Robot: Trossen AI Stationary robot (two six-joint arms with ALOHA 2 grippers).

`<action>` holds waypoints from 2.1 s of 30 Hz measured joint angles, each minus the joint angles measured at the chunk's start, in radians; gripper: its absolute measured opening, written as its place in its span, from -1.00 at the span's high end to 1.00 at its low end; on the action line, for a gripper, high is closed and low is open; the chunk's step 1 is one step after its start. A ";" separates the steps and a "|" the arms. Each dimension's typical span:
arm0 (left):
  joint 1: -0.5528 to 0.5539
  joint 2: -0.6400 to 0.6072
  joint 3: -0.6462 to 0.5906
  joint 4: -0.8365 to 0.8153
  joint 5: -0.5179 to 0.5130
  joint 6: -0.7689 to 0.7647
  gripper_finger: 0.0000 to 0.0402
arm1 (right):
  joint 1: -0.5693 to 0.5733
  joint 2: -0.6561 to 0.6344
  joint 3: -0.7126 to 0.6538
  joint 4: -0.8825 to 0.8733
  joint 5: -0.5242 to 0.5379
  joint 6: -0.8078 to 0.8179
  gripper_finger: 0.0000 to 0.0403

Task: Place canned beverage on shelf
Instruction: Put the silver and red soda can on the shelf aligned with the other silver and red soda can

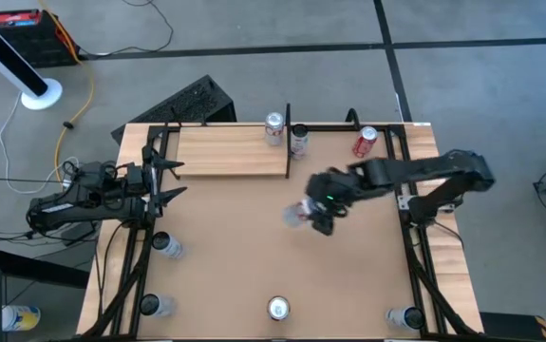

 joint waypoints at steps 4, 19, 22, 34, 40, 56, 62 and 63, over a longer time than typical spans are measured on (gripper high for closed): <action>0.000 0.000 0.000 0.000 0.000 0.000 -0.51 | -0.071 0.159 0.223 -0.023 -0.037 -0.205 -0.54; 0.000 0.000 0.000 0.000 -0.001 -0.001 -0.51 | -0.379 0.659 0.833 -0.236 -0.079 -0.623 -0.54; 0.000 0.000 0.000 -0.001 -0.001 0.000 -0.51 | -0.415 0.678 0.814 -0.253 -0.074 -0.656 -0.54; 0.000 0.000 0.000 -0.001 0.022 0.000 -0.51 | -0.480 0.721 0.815 -0.320 -0.014 -0.682 -0.54; 0.000 0.000 0.000 -0.002 0.022 -0.001 -0.51 | -0.485 0.721 0.815 -0.326 -0.013 -0.698 -0.54; 0.000 0.000 0.000 -0.002 0.022 -0.002 -0.51 | -0.491 0.719 0.816 -0.338 -0.013 -0.699 -0.79; 0.000 0.000 0.000 -0.002 0.022 -0.003 -0.51 | -0.491 0.719 0.816 -0.284 -0.018 -0.701 -0.79; 0.000 0.000 0.000 -0.002 0.022 -0.004 -0.51 | -0.491 0.719 0.816 -0.279 -0.018 -0.701 -0.79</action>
